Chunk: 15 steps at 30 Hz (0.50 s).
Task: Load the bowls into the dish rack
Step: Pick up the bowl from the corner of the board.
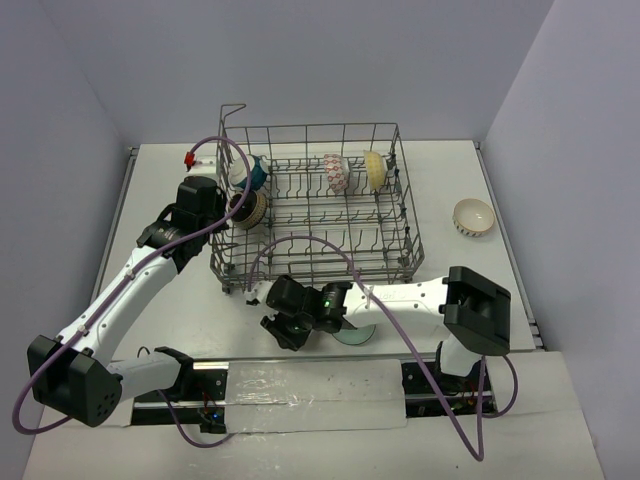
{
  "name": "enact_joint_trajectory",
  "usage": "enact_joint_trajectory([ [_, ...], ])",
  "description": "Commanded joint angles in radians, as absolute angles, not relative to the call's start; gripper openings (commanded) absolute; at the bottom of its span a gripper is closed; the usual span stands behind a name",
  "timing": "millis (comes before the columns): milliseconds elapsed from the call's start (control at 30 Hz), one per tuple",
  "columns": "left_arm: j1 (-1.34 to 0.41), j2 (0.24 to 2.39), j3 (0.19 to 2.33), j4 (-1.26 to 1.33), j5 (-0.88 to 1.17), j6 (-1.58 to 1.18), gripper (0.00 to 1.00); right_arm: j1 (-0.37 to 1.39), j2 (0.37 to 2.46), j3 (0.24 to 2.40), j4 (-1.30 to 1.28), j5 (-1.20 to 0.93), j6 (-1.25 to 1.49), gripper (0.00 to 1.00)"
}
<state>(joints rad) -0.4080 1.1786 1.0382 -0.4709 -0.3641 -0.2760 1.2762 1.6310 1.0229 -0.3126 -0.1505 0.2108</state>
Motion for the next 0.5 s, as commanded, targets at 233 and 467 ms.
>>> enact_joint_trajectory([
  [233, -0.420, 1.169, 1.025, -0.517, -0.239, -0.256, 0.00, 1.293, 1.675, 1.095, -0.290, -0.114, 0.215, 0.19],
  [467, -0.420, 1.169, 1.026, -0.517, -0.236, -0.256, 0.00, 1.299, 1.693, 1.120, -0.327, -0.095, 0.219, 0.00],
])
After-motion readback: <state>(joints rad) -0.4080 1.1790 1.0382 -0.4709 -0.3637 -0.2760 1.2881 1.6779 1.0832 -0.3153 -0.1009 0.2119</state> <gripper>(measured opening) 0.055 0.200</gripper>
